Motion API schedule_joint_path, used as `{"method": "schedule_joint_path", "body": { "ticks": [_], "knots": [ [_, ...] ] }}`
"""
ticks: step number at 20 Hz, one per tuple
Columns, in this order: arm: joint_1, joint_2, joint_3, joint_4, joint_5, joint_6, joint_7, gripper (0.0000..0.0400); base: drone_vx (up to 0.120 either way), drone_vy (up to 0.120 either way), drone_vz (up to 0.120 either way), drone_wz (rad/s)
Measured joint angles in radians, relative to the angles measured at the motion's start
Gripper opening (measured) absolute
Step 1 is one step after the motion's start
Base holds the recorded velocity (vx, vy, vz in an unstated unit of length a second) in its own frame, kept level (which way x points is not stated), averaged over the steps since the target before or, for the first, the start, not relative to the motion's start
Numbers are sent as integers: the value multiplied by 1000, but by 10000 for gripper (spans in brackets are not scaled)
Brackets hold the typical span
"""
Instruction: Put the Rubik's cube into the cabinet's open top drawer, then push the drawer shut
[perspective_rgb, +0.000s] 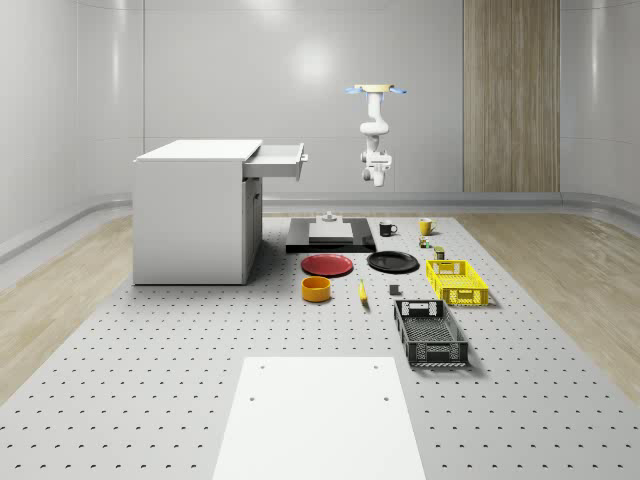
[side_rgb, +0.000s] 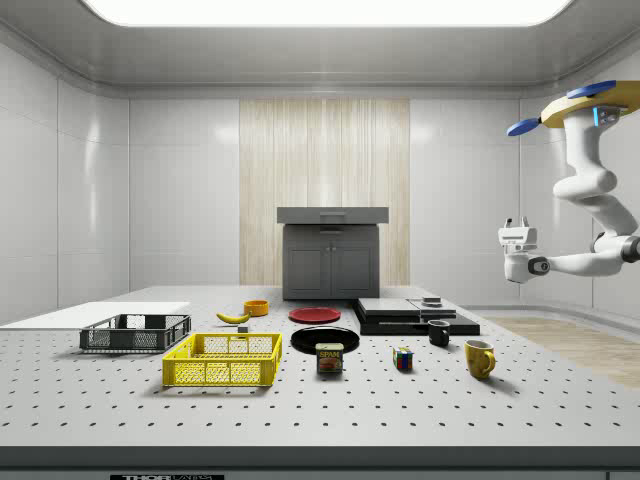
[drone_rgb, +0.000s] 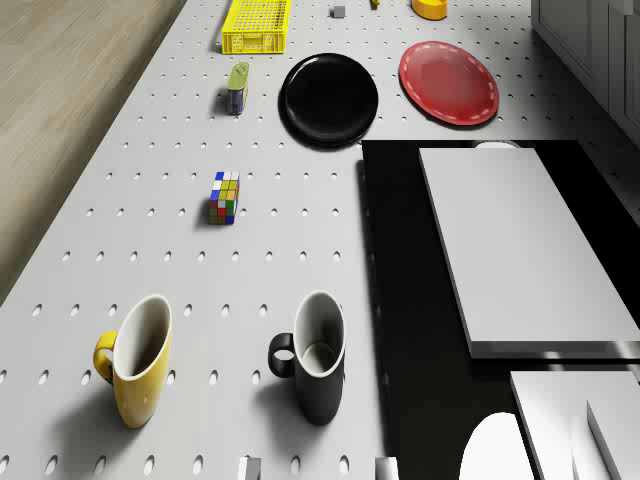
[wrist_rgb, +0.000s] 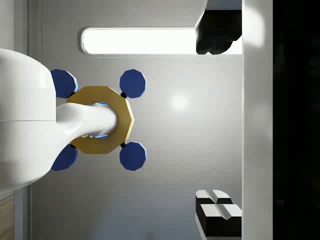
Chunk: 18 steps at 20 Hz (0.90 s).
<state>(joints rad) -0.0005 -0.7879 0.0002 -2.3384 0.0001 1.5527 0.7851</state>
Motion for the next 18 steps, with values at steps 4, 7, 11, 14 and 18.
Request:
{"method": "schedule_joint_path", "body": {
  "ticks": [4, 7, 11, 14, 18],
  "knots": [
    [-2, 13, 1, 85, 1, -69, -1, 400, 60, 80, 0, 0],
    [-3, 33, 2, 149, 1, -111, -2, 400, 120, 120, 0, 0],
    [-4, 59, 2, 222, 2, -154, -2, 400, 120, 120, 0, 0],
    [-5, 73, 3, 258, 2, -174, -2, 400, 120, 120, 0, 0],
    [-6, 82, 3, 283, 2, -187, -3, 400, 120, 120, 0, 0]
  ]
}}
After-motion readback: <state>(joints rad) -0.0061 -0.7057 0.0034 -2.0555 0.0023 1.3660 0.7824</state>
